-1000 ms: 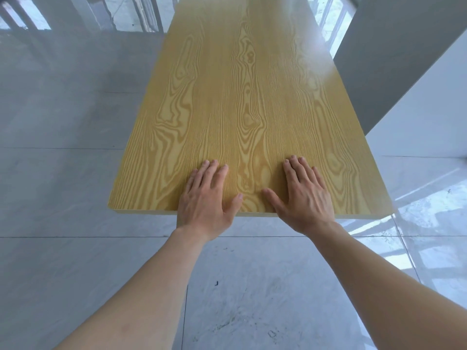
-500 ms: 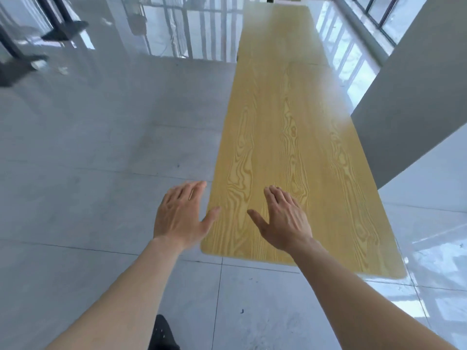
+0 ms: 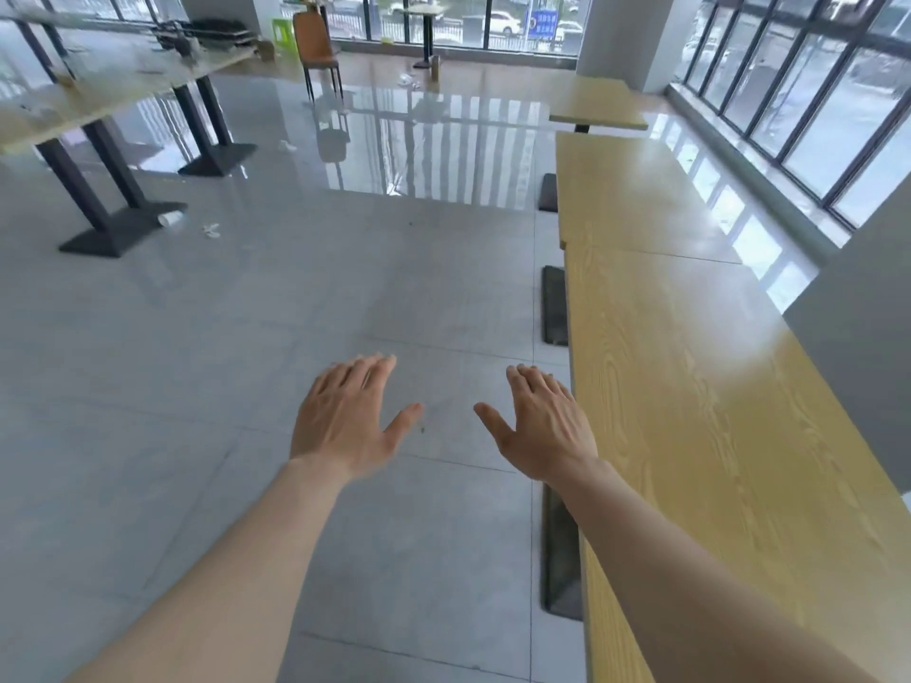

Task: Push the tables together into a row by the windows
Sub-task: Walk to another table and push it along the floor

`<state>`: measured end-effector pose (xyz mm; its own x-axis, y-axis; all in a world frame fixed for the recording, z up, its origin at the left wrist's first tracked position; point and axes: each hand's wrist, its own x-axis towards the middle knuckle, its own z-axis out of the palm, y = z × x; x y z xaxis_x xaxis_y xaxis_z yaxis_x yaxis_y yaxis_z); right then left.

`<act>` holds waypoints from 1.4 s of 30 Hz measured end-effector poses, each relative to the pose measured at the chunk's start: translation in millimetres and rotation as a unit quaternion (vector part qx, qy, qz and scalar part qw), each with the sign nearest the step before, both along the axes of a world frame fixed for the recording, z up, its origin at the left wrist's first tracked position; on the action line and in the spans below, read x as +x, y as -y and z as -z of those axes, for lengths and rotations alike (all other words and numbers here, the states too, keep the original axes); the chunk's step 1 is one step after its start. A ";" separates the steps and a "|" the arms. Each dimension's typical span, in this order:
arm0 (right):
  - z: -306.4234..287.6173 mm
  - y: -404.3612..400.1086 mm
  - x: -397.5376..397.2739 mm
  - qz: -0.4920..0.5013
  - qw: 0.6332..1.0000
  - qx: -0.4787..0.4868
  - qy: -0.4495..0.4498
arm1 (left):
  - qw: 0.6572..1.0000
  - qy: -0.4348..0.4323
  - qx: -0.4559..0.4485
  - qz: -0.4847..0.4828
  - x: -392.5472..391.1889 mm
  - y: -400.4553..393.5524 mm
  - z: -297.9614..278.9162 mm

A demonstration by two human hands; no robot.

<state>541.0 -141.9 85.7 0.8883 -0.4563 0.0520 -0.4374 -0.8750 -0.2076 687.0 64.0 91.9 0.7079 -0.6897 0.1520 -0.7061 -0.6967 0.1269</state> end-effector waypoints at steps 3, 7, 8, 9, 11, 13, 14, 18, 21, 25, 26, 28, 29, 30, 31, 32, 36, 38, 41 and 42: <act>-4.0 16.9 64.3 0.006 1.000 -0.003 0.005 | 1.000 0.001 0.002 -0.003 63.6 19.4 -3.4; 7.1 59.4 150.2 0.011 1.000 0.000 0.012 | 1.000 0.004 0.022 0.010 151.6 65.9 2.9; 9.4 75.6 174.9 0.015 1.000 0.001 0.016 | 1.000 0.004 0.026 0.011 178.7 81.7 2.8; 9.9 93.9 199.7 0.019 1.000 0.001 0.019 | 0.999 0.003 0.030 0.013 206.4 99.2 0.9; 7.5 132.6 249.7 0.028 0.999 0.003 0.021 | 0.999 0.002 0.037 0.012 258.7 135.3 -6.5; -0.4 168.1 297.7 0.036 0.999 0.009 0.023 | 0.999 0.003 0.037 0.013 307.6 170.2 -17.2; -4.7 185.1 320.4 0.041 0.999 0.010 0.023 | 0.999 0.002 0.037 0.014 332.0 188.6 -22.5; -22.4 246.1 400.3 0.051 0.999 -0.004 0.016 | 0.999 -0.004 0.026 0.030 417.7 251.9 -37.3; -31.0 289.7 469.6 0.054 0.998 -0.022 0.020 | 0.999 -0.013 0.011 0.037 488.2 297.4 -40.4; -26.3 346.0 572.6 0.058 0.997 -0.040 0.017 | 0.999 -0.011 0.009 0.049 592.4 356.5 -27.9; -24.0 360.3 601.1 0.059 0.997 -0.042 0.015 | 0.999 -0.012 0.007 0.052 622.1 372.5 -24.6; -20.5 389.6 658.9 0.060 0.997 -0.047 0.010 | 0.998 -0.018 0.003 0.053 682.5 402.9 -20.0; -20.5 406.4 693.9 0.067 0.997 -0.047 0.008 | 0.998 -0.021 0.001 0.055 719.5 420.8 -20.1; -23.1 418.3 718.9 0.071 0.996 -0.049 0.006 | 0.998 -0.021 -0.001 0.060 746.6 434.3 -21.7; -26.5 427.9 740.7 0.072 0.996 -0.049 0.004 | 0.998 -0.022 -0.002 0.064 770.6 446.3 -24.7; -30.0 442.3 771.7 0.078 0.996 -0.040 0.006 | 0.997 -0.028 -0.003 0.065 804.4 463.3 -29.6; -43.7 508.0 876.8 0.097 0.995 -0.036 0.012 | 0.997 -0.023 -0.004 0.075 915.8 540.5 -50.1; -46.1 540.8 918.8 0.108 0.994 -0.033 0.014 | 0.996 -0.018 -0.005 0.087 958.0 579.0 -54.0; -42.5 600.0 982.8 0.118 0.992 -0.034 0.016 | 0.994 -0.022 -0.008 0.104 1021.2 647.8 -49.4; -40.1 621.9 1002.4 0.118 0.992 -0.034 0.014 | 0.994 -0.024 -0.006 0.109 1040.7 671.9 -46.6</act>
